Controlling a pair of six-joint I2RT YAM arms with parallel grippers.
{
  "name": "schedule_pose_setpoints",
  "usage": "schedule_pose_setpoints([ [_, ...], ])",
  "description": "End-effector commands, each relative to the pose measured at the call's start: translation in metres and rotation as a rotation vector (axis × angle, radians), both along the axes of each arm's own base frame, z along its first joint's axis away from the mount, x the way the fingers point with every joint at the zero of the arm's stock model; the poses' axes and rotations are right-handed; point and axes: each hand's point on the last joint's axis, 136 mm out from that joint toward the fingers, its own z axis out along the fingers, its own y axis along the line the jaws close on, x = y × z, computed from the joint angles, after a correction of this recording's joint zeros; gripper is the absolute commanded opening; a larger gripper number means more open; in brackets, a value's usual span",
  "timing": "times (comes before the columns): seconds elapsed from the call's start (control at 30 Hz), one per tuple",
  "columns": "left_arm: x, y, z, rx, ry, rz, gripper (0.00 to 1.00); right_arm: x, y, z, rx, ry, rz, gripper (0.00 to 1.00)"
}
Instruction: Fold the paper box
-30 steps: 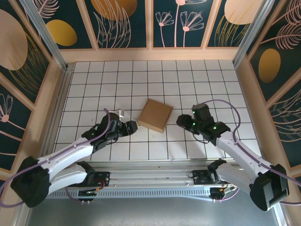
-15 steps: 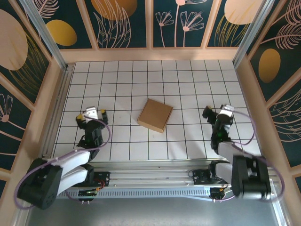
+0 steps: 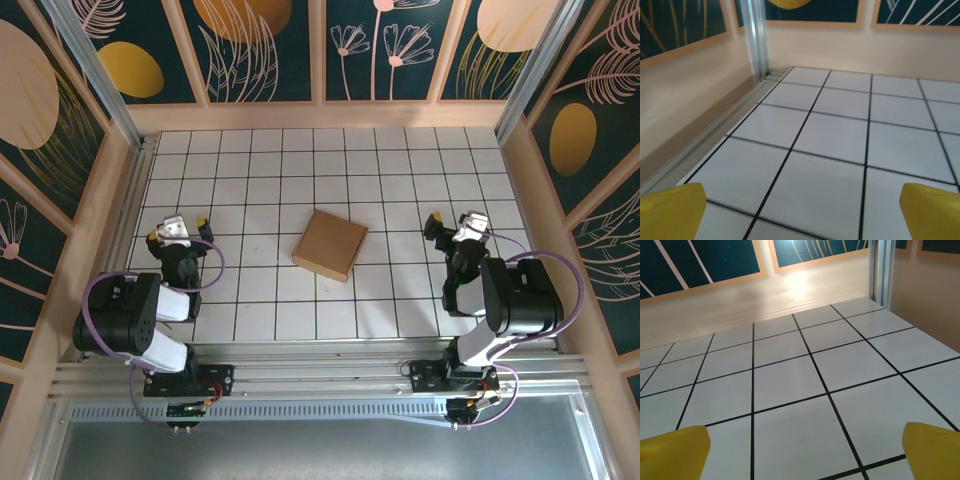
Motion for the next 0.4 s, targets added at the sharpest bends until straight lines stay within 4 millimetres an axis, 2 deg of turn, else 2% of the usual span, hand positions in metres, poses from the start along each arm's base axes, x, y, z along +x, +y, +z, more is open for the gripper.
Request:
schedule_pose_setpoints([
  [0.0,0.010,-0.007,0.015,-0.039,-0.060,-0.044,0.99,0.000,-0.003,0.013,-0.035,-0.048,-0.021,0.99],
  [0.23,0.010,-0.007,0.015,-0.038,-0.058,-0.047,0.99,0.005,0.006,0.011,-0.043,-0.031,0.038,0.99],
  [0.37,0.011,-0.007,0.015,-0.039,-0.058,-0.046,0.99,0.001,0.007,0.012,-0.045,-0.046,0.043,0.99],
])
